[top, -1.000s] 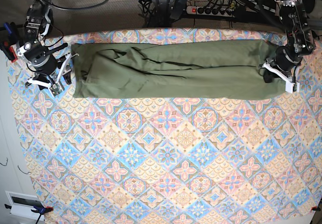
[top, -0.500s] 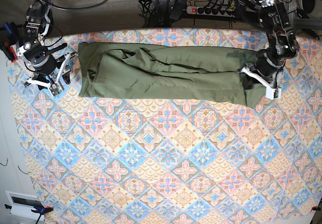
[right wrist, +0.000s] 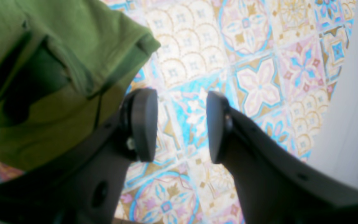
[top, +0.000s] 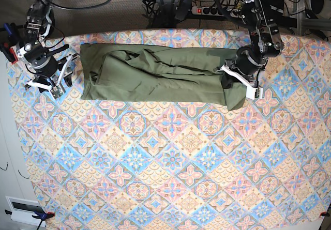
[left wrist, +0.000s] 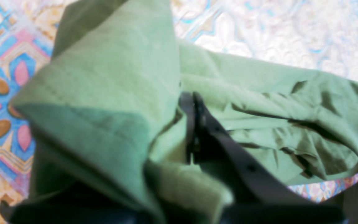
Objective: Layout the t-shirt on the table in an organized manner, then fold the t-shirt properly
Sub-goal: 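Move the left gripper along the folded t-shirt and press its end inward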
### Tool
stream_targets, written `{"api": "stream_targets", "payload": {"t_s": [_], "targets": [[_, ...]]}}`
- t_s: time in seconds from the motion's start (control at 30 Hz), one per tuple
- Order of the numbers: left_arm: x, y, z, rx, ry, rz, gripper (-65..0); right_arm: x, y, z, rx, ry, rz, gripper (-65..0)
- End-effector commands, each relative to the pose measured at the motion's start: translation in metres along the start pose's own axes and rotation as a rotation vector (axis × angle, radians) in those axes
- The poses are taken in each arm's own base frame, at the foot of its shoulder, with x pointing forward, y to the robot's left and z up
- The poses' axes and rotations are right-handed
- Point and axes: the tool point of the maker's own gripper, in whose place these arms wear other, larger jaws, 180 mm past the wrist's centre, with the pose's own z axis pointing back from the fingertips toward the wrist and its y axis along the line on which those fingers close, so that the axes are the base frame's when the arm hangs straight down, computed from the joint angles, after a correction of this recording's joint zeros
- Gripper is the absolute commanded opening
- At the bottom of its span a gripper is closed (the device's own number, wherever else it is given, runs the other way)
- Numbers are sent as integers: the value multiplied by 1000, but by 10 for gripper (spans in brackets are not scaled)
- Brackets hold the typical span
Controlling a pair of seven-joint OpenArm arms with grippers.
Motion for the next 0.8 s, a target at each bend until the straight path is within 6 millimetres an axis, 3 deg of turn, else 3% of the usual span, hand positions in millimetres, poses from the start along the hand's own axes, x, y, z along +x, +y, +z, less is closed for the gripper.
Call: {"api": "stream_targets", "payload": {"t_s": [0.0, 0.07, 0.27, 0.37, 0.6, 0.77], "targets": [[12, -10, -1, -30, -44, -14, -650, 12, -10, 6, -27, -40, 16, -404], [7, -13, -4, -36, -28, -10, -643, 12, -10, 6, -27, -40, 16, -404], [0, -18, -10, -57, -16, 23, -444, 12, -10, 6, -27, -40, 16, -404], [-1, -20, -10, -62, -18, 26, -387, 12, -10, 6, -27, -40, 16, -404], [30, -45, 9, -147, -122, 18, -371, 12, -10, 6, -27, -40, 16, -404], [33, -48, 11, -156, -130, 11, -371, 12, -9, 5, -24, -40, 17, -404]]}}
